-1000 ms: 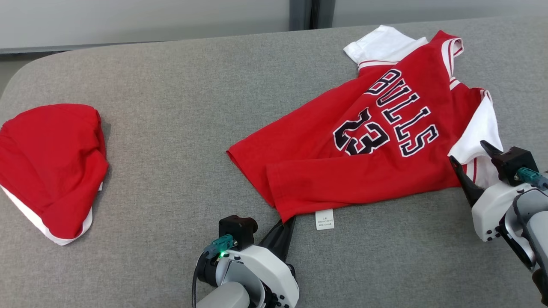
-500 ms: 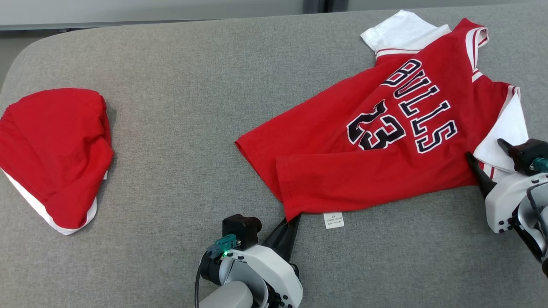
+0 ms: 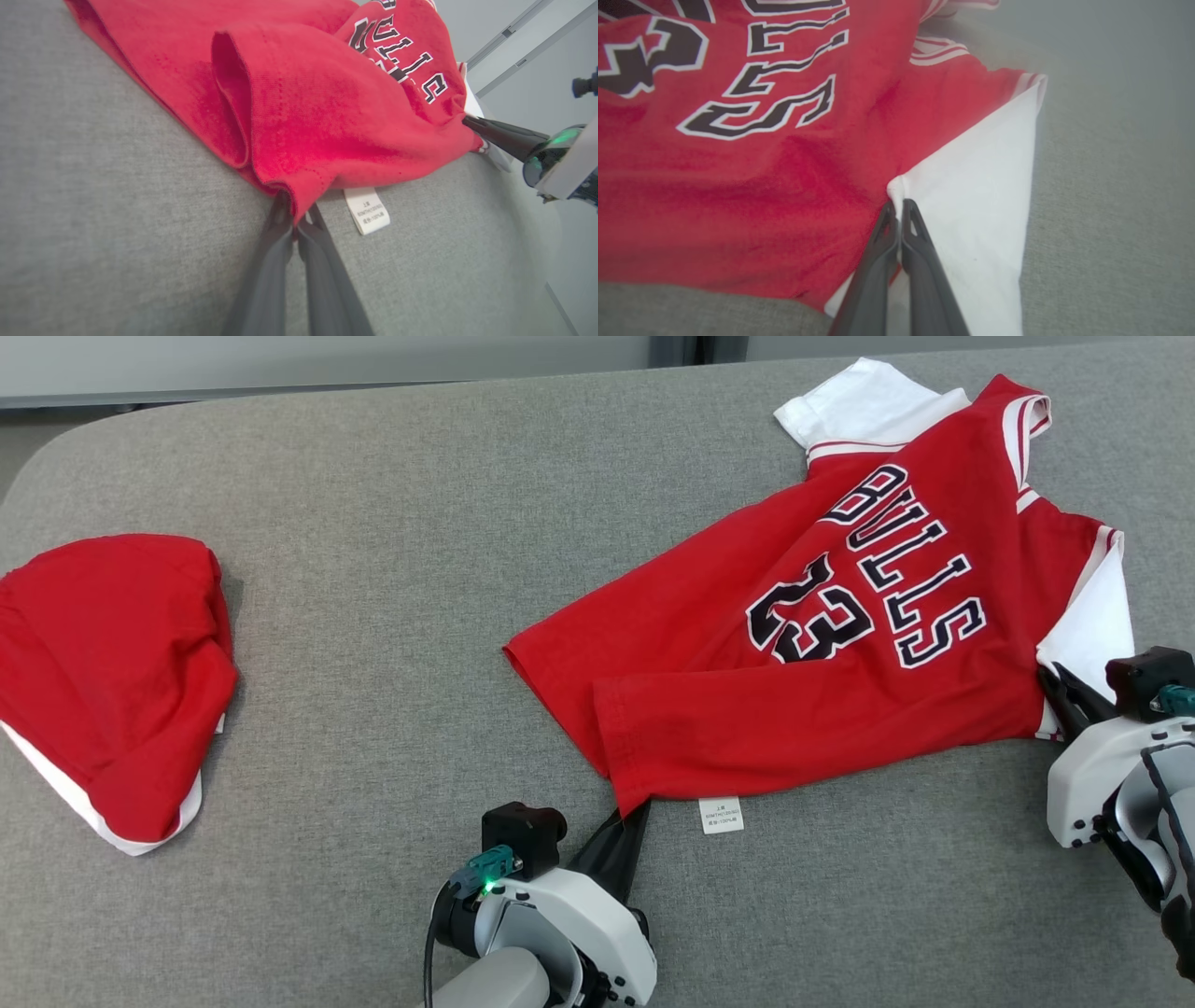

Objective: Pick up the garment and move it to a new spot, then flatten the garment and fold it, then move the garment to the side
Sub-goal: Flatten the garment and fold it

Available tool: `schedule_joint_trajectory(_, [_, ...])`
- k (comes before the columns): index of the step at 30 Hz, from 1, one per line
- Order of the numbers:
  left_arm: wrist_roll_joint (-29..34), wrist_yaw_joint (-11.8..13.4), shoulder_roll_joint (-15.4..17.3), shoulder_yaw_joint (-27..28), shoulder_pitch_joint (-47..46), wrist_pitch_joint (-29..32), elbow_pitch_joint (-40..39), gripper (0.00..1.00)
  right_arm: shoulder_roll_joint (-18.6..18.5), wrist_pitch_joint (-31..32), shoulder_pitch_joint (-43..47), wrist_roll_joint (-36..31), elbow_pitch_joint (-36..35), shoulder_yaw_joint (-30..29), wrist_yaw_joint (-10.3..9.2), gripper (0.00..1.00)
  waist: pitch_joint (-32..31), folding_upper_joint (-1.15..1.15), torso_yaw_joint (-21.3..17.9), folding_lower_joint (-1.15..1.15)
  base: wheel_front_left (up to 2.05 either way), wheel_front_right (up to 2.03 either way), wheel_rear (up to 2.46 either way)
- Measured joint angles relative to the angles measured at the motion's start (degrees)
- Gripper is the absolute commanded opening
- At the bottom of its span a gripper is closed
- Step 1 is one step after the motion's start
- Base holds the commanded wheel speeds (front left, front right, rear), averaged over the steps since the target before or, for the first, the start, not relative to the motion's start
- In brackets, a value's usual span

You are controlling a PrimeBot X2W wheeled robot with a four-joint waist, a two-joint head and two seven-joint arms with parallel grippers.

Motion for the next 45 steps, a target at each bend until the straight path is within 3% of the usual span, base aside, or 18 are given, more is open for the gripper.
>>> schedule_joint_trajectory(8, [-0.24,0.0,-0.01,0.01,-0.41,-0.07,0.59,0.0,0.15,-1.9,-0.94,1.38,0.68,-0.3,0.01,0.0,-0.65,0.0,-0.61,0.0,0.0,0.0,0.0])
schedule_joint_trajectory(16, [-0.56,0.05,0.45,1.09,0.48,-0.1,0.93,0.0,-0.02,-2.59,-0.18,6.62,-4.35,-1.48,0.0,0.0,-2.78,0.0,-2.47,0.0,0.0,0.0,0.0])
schedule_joint_trajectory(23, [-0.55,0.52,1.56,2.59,1.7,-0.23,0.63,0.0,-3.67,-0.42,2.22,11.76,-11.03,-2.92,0.0,0.0,-4.88,0.0,-4.91,0.0,0.0,0.0,0.0])
schedule_joint_trajectory(35, [2.47,1.58,4.78,10.87,4.37,-0.33,-5.15,0.0,-4.55,0.73,7.97,27.21,-20.23,-12.32,0.0,0.0,-8.5,0.0,-6.98,0.0,0.0,0.0,0.0])
schedule_joint_trajectory(45, [7.48,2.82,8.4,16.97,5.14,-0.33,-14.23,0.0,-3.31,-0.07,7.34,32.61,-28.09,-15.9,0.0,0.0,-10.28,0.0,-7.63,0.0,0.0,0.0,0.0])
